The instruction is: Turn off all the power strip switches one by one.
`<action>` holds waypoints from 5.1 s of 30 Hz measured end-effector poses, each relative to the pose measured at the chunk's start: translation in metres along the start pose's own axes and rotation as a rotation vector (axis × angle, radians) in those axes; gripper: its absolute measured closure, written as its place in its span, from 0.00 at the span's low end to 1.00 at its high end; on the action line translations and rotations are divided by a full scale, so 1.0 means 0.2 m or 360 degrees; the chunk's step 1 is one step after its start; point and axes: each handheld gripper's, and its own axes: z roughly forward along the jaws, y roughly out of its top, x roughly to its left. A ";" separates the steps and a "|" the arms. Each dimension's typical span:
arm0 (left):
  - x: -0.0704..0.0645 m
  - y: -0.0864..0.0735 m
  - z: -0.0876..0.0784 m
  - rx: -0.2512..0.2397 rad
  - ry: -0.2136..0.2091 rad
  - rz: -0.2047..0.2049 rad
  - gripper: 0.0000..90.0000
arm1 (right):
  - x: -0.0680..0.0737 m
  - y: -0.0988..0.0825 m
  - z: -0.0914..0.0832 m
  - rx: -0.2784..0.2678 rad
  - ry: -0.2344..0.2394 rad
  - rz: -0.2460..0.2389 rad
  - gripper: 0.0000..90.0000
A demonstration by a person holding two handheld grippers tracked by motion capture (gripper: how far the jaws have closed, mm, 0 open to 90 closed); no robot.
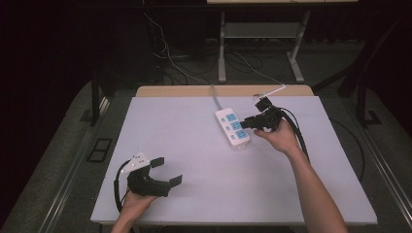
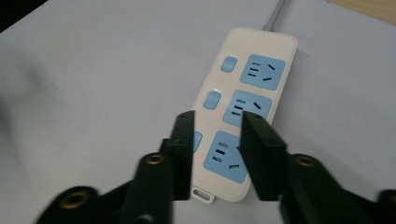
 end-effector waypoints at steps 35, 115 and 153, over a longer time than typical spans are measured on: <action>0.01 0.00 0.01 0.0017 0.0000 0.0012 0.00 | -0.03 -0.09 0.28 0.0084 0.0201 0.0099 1.00; 0.03 0.00 0.02 0.0042 0.0001 0.0013 0.00 | 0.01 0.01 0.17 0.0114 0.0113 -0.0111 1.00; 0.03 0.00 0.03 0.0043 -0.0003 0.0019 0.00 | -0.10 0.23 0.26 0.0084 0.0105 -0.0057 1.00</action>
